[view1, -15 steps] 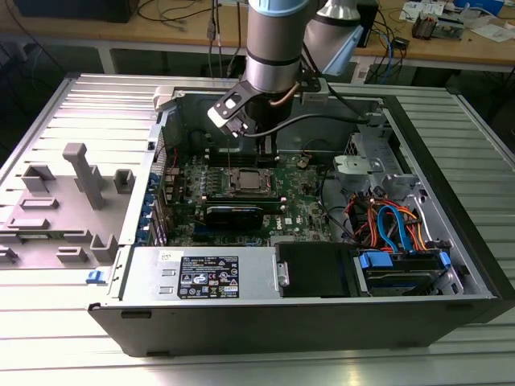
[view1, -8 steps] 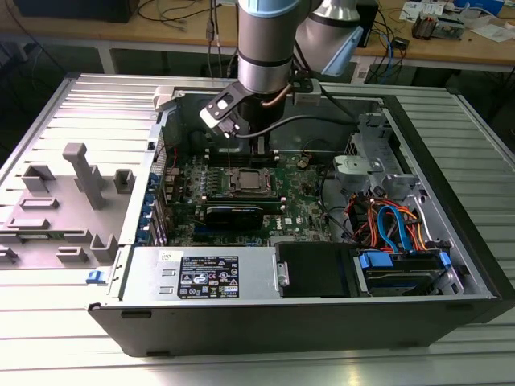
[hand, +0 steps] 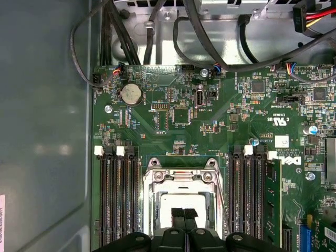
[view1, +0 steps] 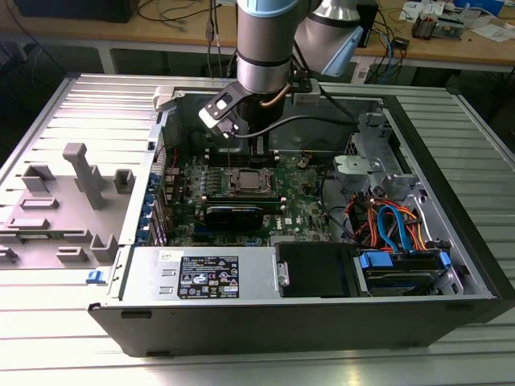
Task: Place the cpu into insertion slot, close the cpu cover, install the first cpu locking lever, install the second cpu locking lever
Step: 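Close the cpu cover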
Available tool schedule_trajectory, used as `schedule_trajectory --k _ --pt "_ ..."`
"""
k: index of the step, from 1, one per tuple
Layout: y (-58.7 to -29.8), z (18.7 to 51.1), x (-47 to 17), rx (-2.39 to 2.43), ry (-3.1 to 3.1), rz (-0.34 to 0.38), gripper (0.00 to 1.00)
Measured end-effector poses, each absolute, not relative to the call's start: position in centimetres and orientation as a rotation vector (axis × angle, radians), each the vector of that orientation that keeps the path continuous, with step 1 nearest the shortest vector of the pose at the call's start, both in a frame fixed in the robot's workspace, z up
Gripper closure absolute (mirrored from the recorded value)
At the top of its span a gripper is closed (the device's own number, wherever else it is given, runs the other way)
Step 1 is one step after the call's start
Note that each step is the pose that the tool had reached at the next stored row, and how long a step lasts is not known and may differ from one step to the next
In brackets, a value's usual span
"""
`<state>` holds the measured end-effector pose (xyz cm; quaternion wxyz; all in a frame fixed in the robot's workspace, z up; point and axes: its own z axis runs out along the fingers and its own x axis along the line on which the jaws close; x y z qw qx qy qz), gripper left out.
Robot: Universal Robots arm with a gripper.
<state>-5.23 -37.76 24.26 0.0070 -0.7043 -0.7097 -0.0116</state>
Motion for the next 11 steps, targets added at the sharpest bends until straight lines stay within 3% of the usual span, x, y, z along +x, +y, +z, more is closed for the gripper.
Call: schedule_trajectory --k 11 --pt "-37.88 23.91 -5.57 -2.196 -2.226 -0.037 0.89"
